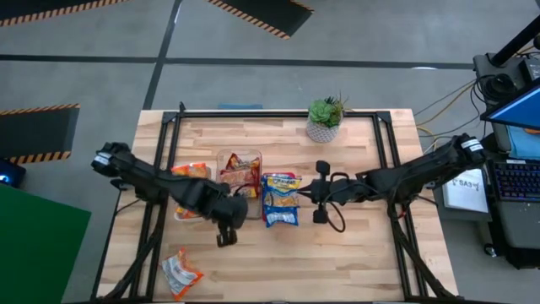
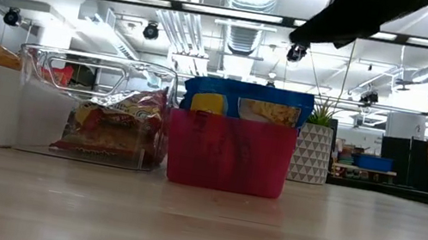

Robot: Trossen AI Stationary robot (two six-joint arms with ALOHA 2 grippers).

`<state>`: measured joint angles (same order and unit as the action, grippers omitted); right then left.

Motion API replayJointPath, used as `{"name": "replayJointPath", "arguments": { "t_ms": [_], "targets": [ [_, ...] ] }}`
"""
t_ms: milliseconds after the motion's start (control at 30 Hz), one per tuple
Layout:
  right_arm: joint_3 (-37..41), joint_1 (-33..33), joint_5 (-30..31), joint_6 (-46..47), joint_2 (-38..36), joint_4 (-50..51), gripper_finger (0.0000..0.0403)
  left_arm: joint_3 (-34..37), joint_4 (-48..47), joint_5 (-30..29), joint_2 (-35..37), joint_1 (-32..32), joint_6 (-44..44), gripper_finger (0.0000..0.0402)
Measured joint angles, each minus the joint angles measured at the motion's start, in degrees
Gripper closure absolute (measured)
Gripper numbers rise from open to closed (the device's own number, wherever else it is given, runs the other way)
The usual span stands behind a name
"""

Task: Sort Maruchan noodles
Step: Put the orange noodle pack into the white bin

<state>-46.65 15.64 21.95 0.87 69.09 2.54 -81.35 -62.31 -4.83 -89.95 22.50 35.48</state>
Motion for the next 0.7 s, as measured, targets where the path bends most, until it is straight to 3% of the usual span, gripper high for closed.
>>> {"name": "replayJointPath", "arguments": {
  "t_ms": [133,267,467,700],
  "targets": [
    [0.0,-0.02,-1.39,-0.45,-2.23,3.12,0.0394,0.55,-0.08,3.54,0.0,4.19,9.5,0.0399],
    [0.02,0.02,-1.42,-0.46,-5.27,4.89,0.0394,3.0,0.02,9.23,0.0,7.05,22.89,0.0372],
    [1.32,0.61,-2.62,-0.66,-8.96,6.06,0.0394,7.51,2.69,10.98,0.0,11.13,39.27,0.0296],
    [1.92,0.61,-2.92,-2.82,-10.96,7.25,0.0394,11.09,9.1,17.55,-3.42,15.1,46.35,0.021]
  ]
}}
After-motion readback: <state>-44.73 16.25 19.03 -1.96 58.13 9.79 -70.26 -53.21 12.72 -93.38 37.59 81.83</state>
